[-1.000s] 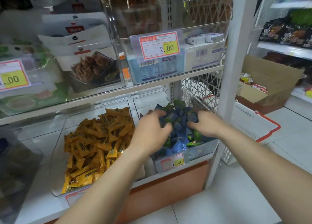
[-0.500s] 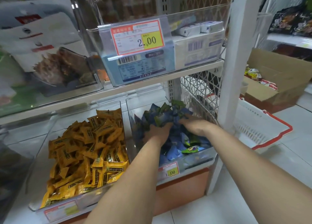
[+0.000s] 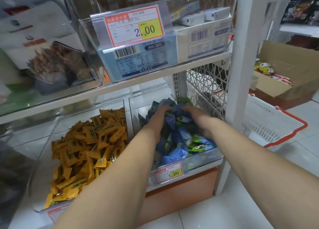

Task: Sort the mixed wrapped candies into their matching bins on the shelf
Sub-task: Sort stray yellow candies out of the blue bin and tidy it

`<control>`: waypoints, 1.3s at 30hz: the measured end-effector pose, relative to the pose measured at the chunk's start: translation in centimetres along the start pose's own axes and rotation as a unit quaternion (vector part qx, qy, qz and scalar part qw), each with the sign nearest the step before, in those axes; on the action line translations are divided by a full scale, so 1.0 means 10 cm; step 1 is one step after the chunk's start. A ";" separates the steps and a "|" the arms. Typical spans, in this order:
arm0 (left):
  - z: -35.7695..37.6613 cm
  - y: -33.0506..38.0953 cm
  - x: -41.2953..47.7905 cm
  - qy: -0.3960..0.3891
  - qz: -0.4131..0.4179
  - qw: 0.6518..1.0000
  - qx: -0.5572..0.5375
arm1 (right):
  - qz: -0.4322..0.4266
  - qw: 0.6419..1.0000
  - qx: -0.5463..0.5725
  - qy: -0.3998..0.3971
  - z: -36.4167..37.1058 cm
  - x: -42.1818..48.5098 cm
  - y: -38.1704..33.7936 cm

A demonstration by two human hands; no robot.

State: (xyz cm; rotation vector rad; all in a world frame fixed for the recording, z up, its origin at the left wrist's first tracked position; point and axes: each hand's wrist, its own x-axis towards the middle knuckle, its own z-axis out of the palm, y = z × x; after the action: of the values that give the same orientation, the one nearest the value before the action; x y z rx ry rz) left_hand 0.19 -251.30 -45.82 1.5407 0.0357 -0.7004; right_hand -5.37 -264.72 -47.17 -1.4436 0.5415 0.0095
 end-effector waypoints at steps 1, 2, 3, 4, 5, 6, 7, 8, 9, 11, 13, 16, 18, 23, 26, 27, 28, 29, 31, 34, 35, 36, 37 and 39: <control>-0.01 0.07 -0.02 -0.014 0.004 1.000 0.001 | 0.008 0.999 0.035 -0.005 0.01 0.00 -0.01; -0.03 0.15 -0.04 -0.029 0.008 1.000 0.001 | 0.015 0.998 0.066 -0.014 0.02 0.00 -0.04; -0.05 0.24 -0.05 -0.036 0.018 0.999 0.012 | 0.018 0.995 0.091 -0.030 0.04 -0.01 -0.07; -0.07 0.32 -0.05 -0.031 0.036 0.998 0.046 | 0.019 0.993 0.110 -0.041 0.07 -0.02 -0.11; -0.11 0.38 -0.04 -0.017 0.061 0.993 0.104 | 0.019 0.991 0.120 -0.047 0.09 -0.02 -0.14; -0.15 0.43 -0.04 -0.002 0.088 0.981 0.172 | 0.020 0.991 0.120 -0.048 0.12 -0.05 -0.16; -0.18 0.46 -0.04 0.010 0.116 0.964 0.238 | 0.020 0.992 0.112 -0.045 0.13 -0.07 -0.19; -0.22 0.49 -0.05 0.020 0.140 0.944 0.297 | 0.020 0.994 0.101 -0.042 0.13 -0.09 -0.21; -0.26 0.51 -0.04 0.025 0.160 0.922 0.351 | 0.017 0.996 0.083 -0.034 0.11 -0.10 -0.23; -0.36 0.55 -0.04 0.016 0.195 0.865 0.463 | 0.001 1.000 0.002 0.005 0.05 -0.08 -0.30; -0.44 0.57 -0.02 -0.021 0.205 0.811 0.548 | -0.029 0.992 -0.112 0.052 -0.01 -0.07 -0.37; -0.47 0.56 -0.06 -0.069 0.188 0.749 0.632 | -0.106 0.956 -0.261 0.083 -0.08 -0.05 -0.35; -0.45 0.50 -0.08 -0.054 0.184 0.728 0.658 | -0.141 0.921 -0.354 0.085 -0.11 -0.07 -0.26; -0.26 0.19 -0.13 0.020 0.136 0.725 0.675 | -0.034 0.821 -0.570 0.024 -0.05 -0.03 -0.07; -0.19 0.01 -0.09 0.030 0.084 0.741 0.665 | -0.031 0.789 -0.614 -0.010 0.02 -0.04 -0.02; -0.20 -0.02 -0.07 0.030 0.076 0.771 0.631 | -0.030 0.791 -0.611 -0.014 0.03 -0.05 0.00; -0.20 -0.05 -0.03 0.031 0.062 0.803 0.591 | -0.025 0.796 -0.604 -0.020 0.04 -0.05 0.01; -0.21 -0.08 -0.03 0.032 0.046 0.828 0.558 | -0.023 0.805 -0.592 -0.033 0.05 -0.05 0.02; -0.20 -0.10 -0.03 0.030 0.025 0.850 0.525 | -0.027 0.826 -0.559 -0.067 0.07 -0.03 0.05; -0.15 -0.13 -0.01 0.068 -0.020 0.904 0.422 | -0.037 0.858 -0.504 -0.089 0.05 -0.08 0.07; -0.13 -0.15 -0.02 0.084 -0.034 0.923 0.374 | -0.041 0.870 -0.484 -0.088 0.03 -0.10 0.09; -0.12 -0.17 -0.02 0.095 -0.038 0.940 0.327 | -0.048 0.882 -0.461 -0.085 0.01 -0.12 0.11; -0.12 -0.19 -0.01 0.098 -0.041 0.954 0.280 | -0.054 0.895 -0.436 -0.081 -0.02 -0.13 0.12; -0.12 -0.20 -0.02 0.085 -0.048 0.976 0.195 | -0.056 0.918 -0.386 -0.066 -0.08 -0.14 0.15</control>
State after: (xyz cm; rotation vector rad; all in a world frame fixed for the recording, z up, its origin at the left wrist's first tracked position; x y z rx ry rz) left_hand -0.36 -249.87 -47.57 1.9857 0.1054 -0.6762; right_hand -7.34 -264.76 -48.08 -2.2258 0.3474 0.2528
